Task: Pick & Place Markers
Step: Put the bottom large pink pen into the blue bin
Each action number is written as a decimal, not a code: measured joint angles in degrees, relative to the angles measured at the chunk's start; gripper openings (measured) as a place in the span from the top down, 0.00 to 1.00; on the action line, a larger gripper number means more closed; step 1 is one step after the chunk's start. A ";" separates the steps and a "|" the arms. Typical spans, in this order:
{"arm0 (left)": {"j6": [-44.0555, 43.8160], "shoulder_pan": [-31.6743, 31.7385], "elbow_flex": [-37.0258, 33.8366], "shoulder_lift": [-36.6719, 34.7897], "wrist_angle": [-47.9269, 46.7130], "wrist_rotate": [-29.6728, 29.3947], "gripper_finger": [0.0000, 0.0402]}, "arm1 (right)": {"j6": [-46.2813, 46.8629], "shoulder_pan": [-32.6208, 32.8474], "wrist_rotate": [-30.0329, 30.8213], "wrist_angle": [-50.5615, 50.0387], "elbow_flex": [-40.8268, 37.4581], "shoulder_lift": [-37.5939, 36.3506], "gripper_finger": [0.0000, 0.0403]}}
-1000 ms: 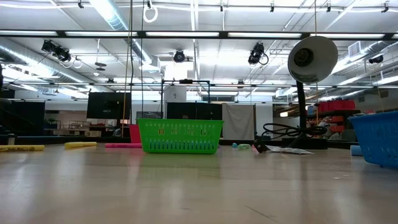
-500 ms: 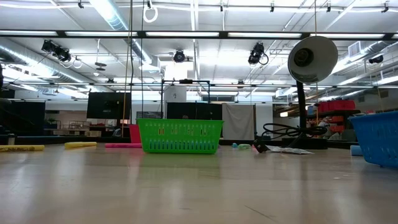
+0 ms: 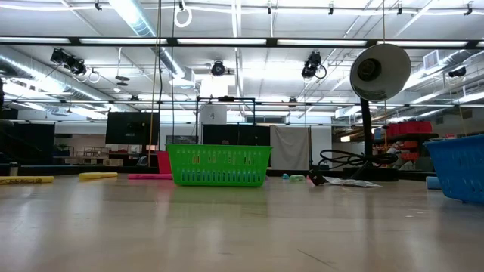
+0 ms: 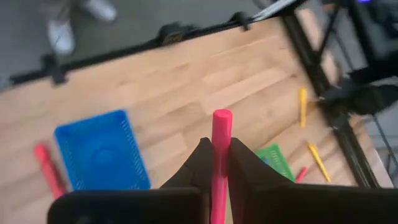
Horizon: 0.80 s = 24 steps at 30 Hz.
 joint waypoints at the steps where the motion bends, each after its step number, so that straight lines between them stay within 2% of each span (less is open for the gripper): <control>1: 0.00 0.00 0.00 0.00 -0.40 0.01 0.60 | -0.97 0.74 0.45 -1.35 0.00 0.56 0.97; 10: -1.06 0.01 0.00 0.00 -3.66 -0.44 0.60 | -4.44 6.14 2.28 -12.47 0.00 6.99 0.97; 20: -1.16 0.00 0.00 -0.01 -3.94 -0.43 0.60 | -1.07 9.98 2.12 -12.32 -0.01 14.34 0.97; 24: -1.39 0.00 0.00 -0.02 -3.94 -0.41 0.60 | -0.39 10.22 -0.04 -9.80 -0.29 15.39 0.97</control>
